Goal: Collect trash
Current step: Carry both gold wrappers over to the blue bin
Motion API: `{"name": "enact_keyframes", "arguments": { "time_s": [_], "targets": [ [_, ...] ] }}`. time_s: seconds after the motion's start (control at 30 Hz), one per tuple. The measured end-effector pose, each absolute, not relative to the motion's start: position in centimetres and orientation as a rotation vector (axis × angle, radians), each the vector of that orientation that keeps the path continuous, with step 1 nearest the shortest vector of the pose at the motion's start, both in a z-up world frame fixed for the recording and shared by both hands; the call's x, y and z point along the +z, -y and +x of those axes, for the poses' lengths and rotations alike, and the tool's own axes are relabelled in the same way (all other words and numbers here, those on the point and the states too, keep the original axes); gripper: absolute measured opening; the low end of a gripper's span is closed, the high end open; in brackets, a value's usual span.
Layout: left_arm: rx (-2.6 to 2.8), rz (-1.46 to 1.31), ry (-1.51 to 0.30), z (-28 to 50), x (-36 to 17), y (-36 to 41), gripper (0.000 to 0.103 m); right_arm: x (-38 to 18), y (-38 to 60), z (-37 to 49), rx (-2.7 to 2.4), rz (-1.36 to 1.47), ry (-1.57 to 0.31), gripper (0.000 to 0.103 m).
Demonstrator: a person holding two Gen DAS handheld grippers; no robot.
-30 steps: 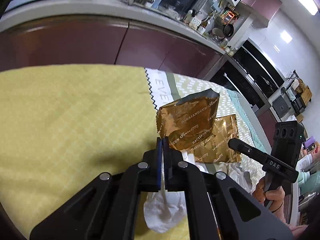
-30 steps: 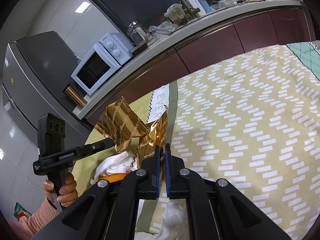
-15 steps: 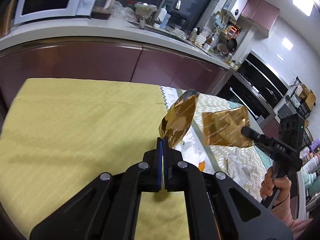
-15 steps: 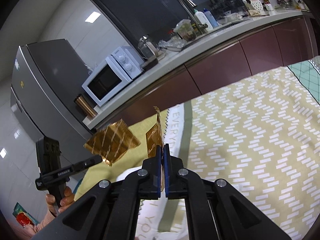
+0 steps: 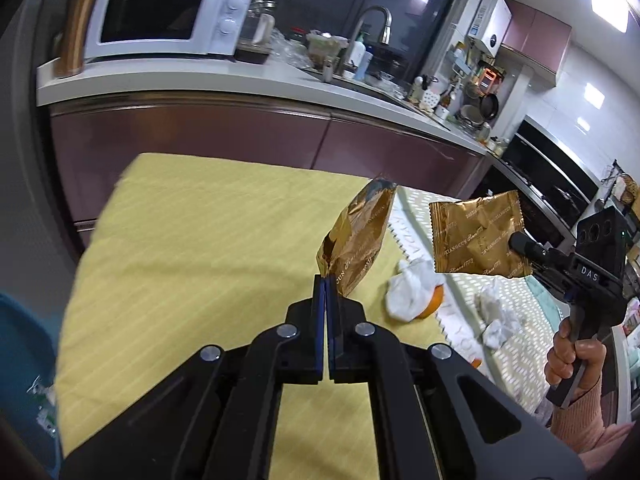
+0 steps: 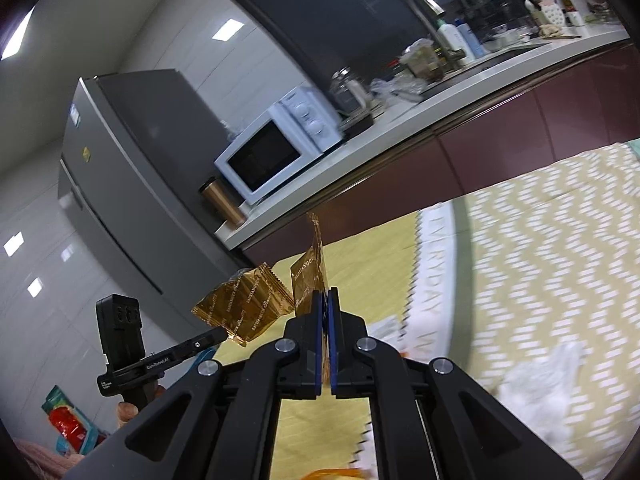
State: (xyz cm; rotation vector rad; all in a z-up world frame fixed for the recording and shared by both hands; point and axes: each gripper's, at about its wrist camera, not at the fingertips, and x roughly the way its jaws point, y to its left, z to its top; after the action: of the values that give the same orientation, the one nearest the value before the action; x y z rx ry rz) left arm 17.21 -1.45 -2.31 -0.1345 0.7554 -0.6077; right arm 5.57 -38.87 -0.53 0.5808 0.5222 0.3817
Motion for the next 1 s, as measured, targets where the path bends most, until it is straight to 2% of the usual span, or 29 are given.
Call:
{"name": "enact_keyframes", "arguments": {
  "time_s": [0.4, 1.0],
  "targets": [
    [-0.526, -0.178, -0.746, 13.7, -2.4, -6.0, 0.001, -1.4, 32.8, 6.4, 0.495, 0.556, -0.583, 0.002],
    [-0.430, -0.212, -0.739, 10.6, -2.7, -11.3, 0.001, -1.7, 26.7, 7.6, 0.613, 0.524, -0.643, 0.002]
  ]
}}
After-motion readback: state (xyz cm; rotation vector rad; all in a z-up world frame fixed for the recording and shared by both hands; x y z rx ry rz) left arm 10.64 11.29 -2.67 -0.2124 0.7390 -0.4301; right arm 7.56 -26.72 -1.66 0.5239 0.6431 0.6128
